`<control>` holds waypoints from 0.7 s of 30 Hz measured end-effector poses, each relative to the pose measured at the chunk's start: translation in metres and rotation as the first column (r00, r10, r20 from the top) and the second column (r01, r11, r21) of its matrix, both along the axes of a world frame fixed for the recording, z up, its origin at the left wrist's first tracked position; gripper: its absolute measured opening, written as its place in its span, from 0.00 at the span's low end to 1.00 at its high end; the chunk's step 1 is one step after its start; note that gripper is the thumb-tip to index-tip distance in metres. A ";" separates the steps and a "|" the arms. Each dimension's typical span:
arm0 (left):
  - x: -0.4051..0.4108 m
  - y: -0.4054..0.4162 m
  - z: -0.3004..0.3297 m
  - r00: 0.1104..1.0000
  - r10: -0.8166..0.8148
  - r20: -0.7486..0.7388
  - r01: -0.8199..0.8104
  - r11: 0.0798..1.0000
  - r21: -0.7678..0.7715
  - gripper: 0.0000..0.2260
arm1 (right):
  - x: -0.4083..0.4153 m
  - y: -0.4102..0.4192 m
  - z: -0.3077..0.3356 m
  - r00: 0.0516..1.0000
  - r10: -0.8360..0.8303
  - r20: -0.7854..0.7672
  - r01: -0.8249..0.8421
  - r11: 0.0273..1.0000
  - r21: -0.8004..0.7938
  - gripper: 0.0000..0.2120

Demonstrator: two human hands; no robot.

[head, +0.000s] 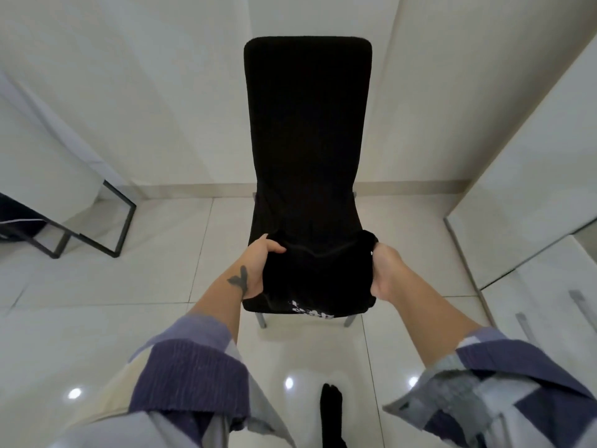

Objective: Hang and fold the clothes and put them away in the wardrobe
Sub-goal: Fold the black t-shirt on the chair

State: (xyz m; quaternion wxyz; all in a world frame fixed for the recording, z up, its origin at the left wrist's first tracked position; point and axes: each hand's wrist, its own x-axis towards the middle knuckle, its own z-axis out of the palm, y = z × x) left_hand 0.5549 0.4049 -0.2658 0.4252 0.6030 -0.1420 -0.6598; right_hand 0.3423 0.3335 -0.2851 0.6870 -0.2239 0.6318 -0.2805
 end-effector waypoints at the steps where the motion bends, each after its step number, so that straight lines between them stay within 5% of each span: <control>1: 0.000 -0.005 -0.007 1.000 0.011 0.004 -0.011 1.000 0.015 0.35 | 0.000 -0.006 -0.009 1.000 0.005 0.000 -0.005 1.000 0.004 0.17; 6: 0.001 -0.052 -0.045 0.994 0.056 0.090 -0.058 0.998 0.019 0.21 | 0.002 -0.050 -0.047 1.000 0.019 -0.021 -0.019 1.000 0.006 0.16; 15: 0.025 -0.175 -0.142 0.950 0.261 0.172 -0.272 0.961 0.044 0.16 | 0.038 -0.190 -0.151 0.992 0.043 -0.122 -0.042 0.999 0.010 0.21; 18: 0.030 -0.206 -0.188 0.903 0.339 0.262 -0.349 0.937 -0.010 0.17 | 0.051 -0.226 -0.190 0.971 0.009 -0.238 -0.033 0.995 -0.098 0.20; 21: 0.029 -0.227 -0.226 0.803 0.312 0.508 -0.318 0.945 -0.077 0.22 | 0.061 -0.242 -0.219 0.893 -0.027 -0.448 -0.113 0.952 -0.283 0.17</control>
